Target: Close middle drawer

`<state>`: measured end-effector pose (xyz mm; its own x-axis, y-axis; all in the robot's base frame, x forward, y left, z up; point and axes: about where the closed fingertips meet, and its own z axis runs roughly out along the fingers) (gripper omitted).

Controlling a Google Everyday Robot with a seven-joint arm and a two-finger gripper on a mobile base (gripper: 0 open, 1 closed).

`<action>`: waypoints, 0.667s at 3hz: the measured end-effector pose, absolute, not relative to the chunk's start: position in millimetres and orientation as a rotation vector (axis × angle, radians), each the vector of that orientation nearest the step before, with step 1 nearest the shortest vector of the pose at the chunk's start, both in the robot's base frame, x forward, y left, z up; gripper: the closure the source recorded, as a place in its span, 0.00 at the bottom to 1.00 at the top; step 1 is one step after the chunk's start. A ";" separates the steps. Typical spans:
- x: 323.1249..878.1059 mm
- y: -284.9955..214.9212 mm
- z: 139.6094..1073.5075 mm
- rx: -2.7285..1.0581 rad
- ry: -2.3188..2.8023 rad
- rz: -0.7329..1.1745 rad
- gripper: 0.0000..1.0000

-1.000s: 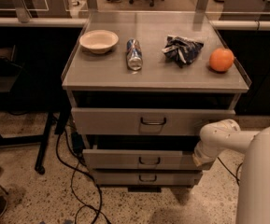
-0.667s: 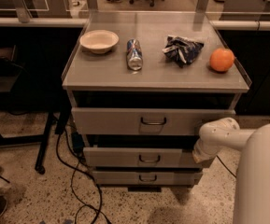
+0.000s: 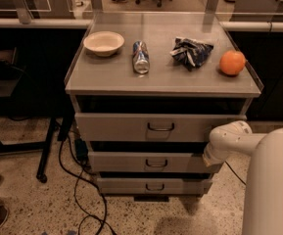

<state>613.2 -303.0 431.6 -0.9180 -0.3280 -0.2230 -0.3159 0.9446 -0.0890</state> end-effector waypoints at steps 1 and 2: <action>590.7 -311.8 433.7 -0.528 2.925 -0.043 1.00; 537.3 -352.0 457.2 -0.544 3.056 -0.011 1.00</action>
Offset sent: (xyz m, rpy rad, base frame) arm -0.1408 -0.1029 0.0659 0.0001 0.3629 0.0011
